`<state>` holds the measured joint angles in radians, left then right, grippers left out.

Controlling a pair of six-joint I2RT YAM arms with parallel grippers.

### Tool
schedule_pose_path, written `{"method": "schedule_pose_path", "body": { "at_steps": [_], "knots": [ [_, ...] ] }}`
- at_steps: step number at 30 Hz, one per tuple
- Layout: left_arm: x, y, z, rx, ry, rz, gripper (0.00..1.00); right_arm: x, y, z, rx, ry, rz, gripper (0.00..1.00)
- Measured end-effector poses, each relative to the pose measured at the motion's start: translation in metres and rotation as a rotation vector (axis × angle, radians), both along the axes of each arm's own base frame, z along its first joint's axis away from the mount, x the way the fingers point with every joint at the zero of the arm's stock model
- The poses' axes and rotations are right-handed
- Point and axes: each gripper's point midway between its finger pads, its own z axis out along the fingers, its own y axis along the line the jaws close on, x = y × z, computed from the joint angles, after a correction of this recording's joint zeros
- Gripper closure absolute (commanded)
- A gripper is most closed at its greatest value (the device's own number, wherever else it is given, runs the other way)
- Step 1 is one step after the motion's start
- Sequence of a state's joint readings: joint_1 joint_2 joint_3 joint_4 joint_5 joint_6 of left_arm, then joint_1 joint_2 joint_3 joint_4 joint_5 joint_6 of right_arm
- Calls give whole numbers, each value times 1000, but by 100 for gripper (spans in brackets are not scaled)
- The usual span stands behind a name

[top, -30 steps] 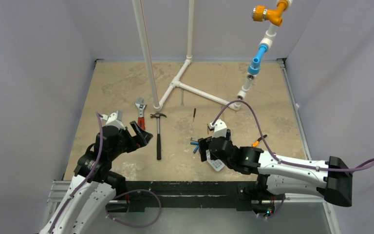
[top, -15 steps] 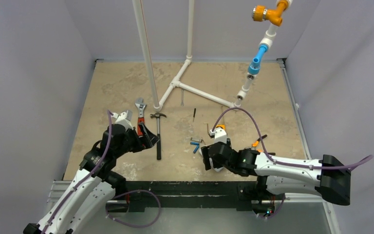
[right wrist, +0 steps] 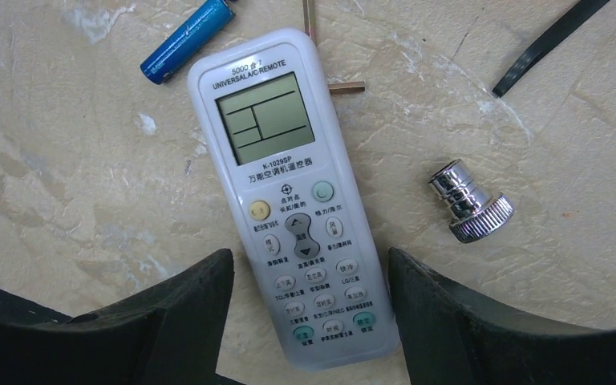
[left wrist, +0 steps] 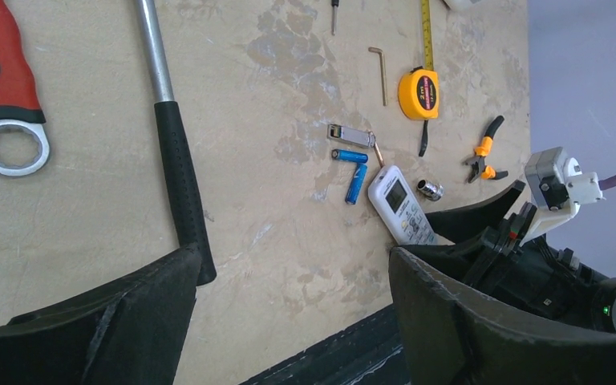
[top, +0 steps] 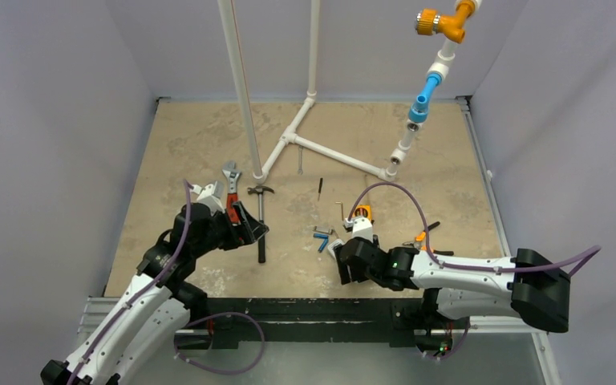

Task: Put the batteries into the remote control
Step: Pick up the remote control from the center of the board.

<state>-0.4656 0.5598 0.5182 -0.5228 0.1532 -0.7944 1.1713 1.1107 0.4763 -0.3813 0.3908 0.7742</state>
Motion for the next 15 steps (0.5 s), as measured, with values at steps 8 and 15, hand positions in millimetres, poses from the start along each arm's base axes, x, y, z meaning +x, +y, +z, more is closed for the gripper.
{"method": "schedule_pose_path", "body": {
  "at_steps": [8, 15],
  "knots": [
    [1, -7, -2, -21, 9, -24, 16, 2, 2, -1, 10, -5, -14, 42],
    [2, -12, 1, -38, 3, -44, 16, 5, 10, -2, 7, -3, -13, 39]
  ]
}}
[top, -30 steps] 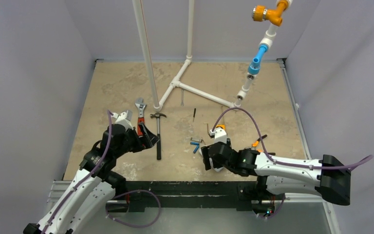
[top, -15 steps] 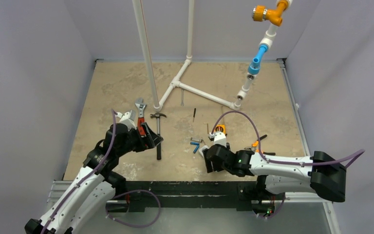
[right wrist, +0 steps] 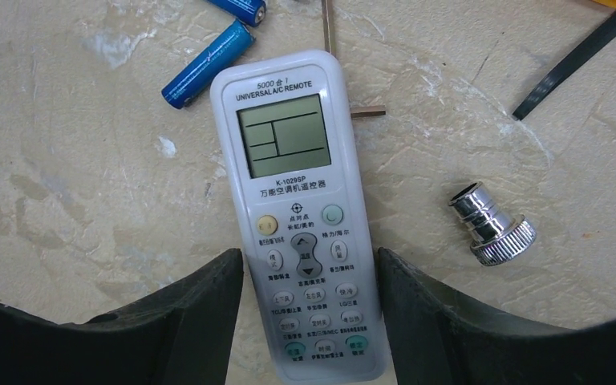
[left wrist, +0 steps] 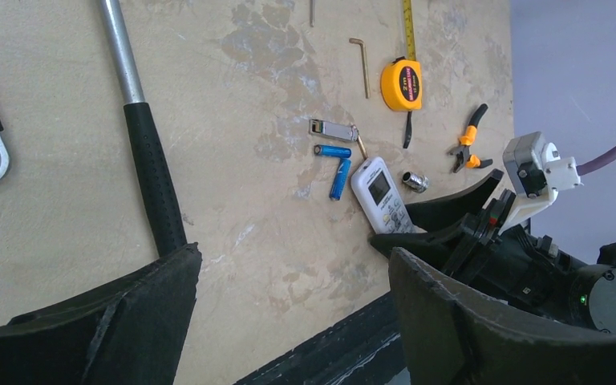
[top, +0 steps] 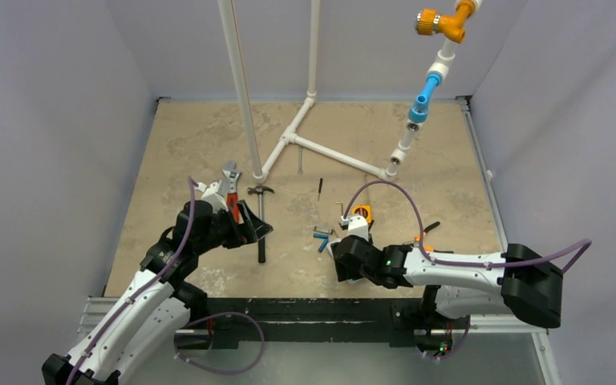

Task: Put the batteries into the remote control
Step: Pick up the remote control from the center of the board.

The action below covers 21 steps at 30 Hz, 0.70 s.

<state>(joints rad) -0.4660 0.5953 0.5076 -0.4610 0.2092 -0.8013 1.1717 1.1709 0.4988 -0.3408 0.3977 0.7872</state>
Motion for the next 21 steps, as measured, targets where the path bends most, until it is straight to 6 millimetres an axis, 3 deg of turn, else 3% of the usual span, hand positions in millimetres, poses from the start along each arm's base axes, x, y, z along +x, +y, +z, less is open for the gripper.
{"method": "schedule_pose_path", "body": {
  "at_steps": [15, 21],
  "knots": [
    [0, -6, -3, -16, 10, -29, 16, -13, 8, 0, 1, 24, 9, 40],
    [1, -9, -6, -19, 23, -40, 17, -17, 10, -3, -65, 15, 15, 51]
  ]
}}
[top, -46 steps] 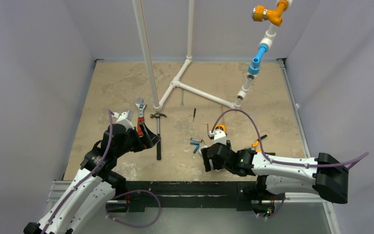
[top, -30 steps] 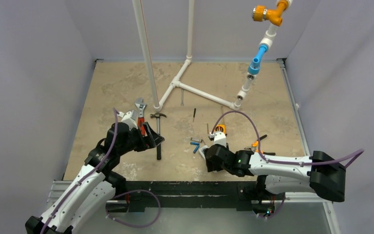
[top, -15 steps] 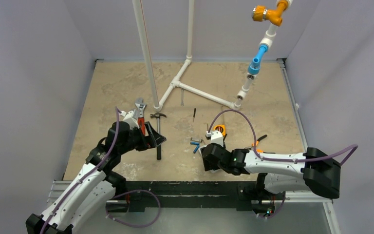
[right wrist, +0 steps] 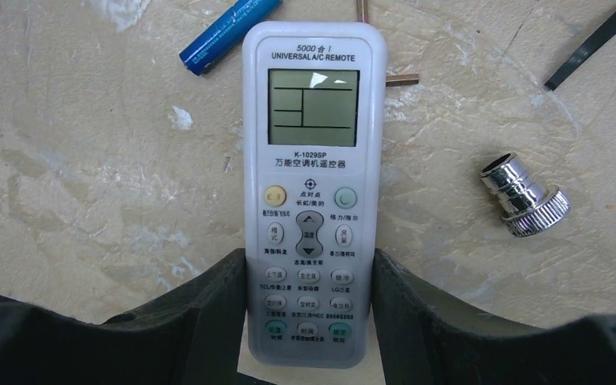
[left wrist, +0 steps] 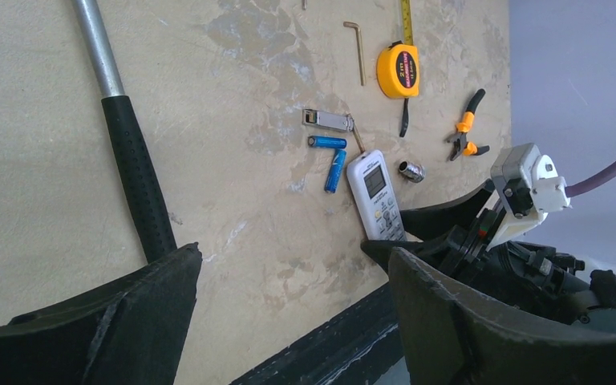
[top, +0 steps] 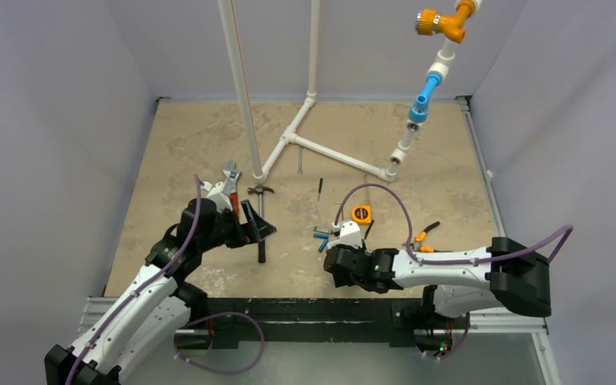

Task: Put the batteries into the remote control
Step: Pick up the remote control from the center of the board, then adjust the remote control.

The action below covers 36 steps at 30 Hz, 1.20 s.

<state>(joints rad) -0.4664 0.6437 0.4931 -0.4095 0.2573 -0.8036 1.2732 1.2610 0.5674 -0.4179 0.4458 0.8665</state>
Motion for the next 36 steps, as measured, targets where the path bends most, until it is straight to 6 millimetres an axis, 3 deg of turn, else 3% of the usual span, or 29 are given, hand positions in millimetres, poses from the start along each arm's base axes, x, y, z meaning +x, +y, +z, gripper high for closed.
{"method": "schedule_pose_path", "body": {
  "at_steps": [7, 9, 15, 22, 28, 36],
  "knots": [
    [0, -1, -2, 4, 9, -1, 17, 0, 2, 0, -28, -19, -24, 72],
    [1, -1, -3, 2, 12, -2, 17, 0, 2, 1, -29, -30, -24, 73],
    [1, -11, -3, -36, 46, -26, 17, -12, 11, 13, 6, -39, 63, 91],
    [3, -35, 3, -108, 77, -82, 17, -12, 45, 52, 160, -81, 167, 91],
    [-1, -58, 0, -137, 113, -139, 18, -10, 80, 72, 245, -92, 214, 92],
    [-8, -73, 8, -186, 98, -173, 25, -9, 107, 107, 433, -132, 226, 92]
  ]
}}
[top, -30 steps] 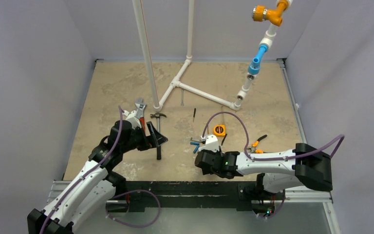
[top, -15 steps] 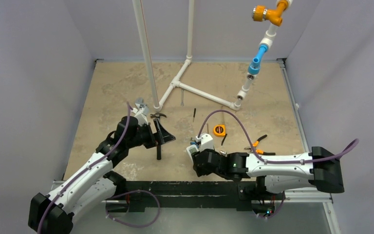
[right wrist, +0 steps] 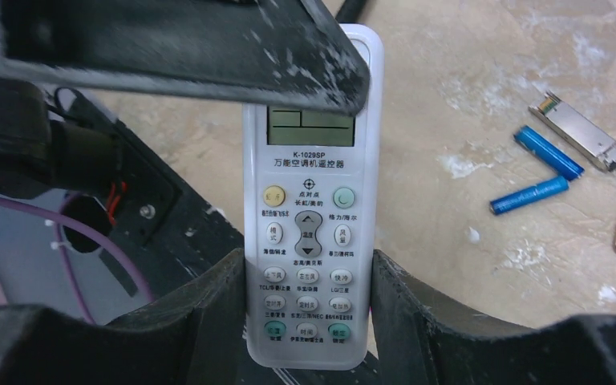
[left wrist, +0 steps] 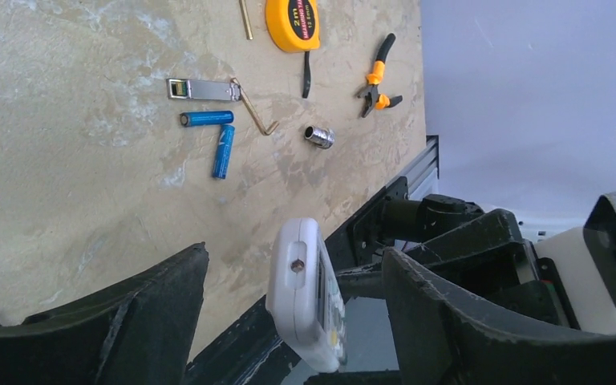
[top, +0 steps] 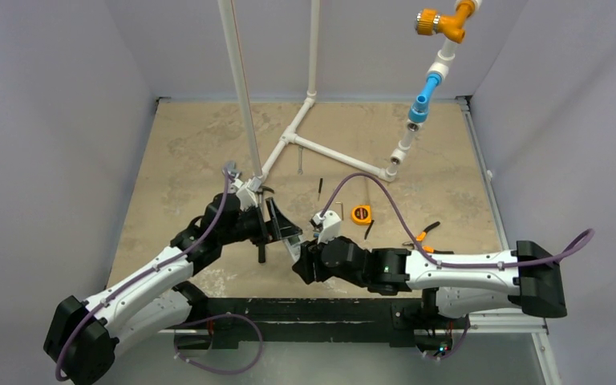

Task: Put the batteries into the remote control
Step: Adjust the remote control.

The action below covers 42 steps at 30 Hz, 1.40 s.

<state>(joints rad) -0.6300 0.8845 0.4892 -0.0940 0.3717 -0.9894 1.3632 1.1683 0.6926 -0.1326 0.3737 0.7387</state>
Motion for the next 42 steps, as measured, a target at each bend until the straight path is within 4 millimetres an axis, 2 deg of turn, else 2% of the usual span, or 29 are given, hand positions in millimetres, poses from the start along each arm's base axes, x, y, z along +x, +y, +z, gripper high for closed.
{"method": "schedule_pose_path", "body": {
  "at_steps": [3, 11, 18, 24, 28, 29, 30, 31, 33, 35, 40, 42],
  "knots": [
    [-2, -3, -1, -18, 6, -1, 30, 0, 7, 11, 49, -9, 7, 92],
    [-7, -14, 1, -47, 5, -28, 58, -1, 10, 13, 64, -9, 19, 92],
    [-8, -16, 4, -56, -5, -33, 62, 7, 3, 15, 55, -32, -29, 92],
    [-8, -17, 7, -69, -6, -33, 85, 13, -5, 15, 36, -53, -64, 92],
    [-7, -19, 8, -80, -3, -29, 89, 14, -6, 14, 29, -58, -69, 92],
    [-7, -19, 8, -79, -1, -29, 92, 14, -7, 14, 26, -60, -69, 90],
    [-6, -19, 7, -79, 1, -29, 95, 14, -7, 13, 22, -62, -68, 83],
    [-6, -20, 7, -78, 2, -29, 99, 14, -7, 12, 18, -63, -67, 73],
    [-6, -20, 5, -75, 5, -29, 100, 14, -7, 10, 8, -66, -62, 54],
    [-7, -19, 4, -74, 8, -29, 100, 14, -7, 9, 1, -67, -56, 41],
    [-9, -18, -3, -65, 17, -28, 100, 13, -9, 11, -3, -74, -46, 24],
    [-9, -17, -5, -62, 19, -25, 100, 13, -10, 18, 15, -81, -44, 21]
  ]
}}
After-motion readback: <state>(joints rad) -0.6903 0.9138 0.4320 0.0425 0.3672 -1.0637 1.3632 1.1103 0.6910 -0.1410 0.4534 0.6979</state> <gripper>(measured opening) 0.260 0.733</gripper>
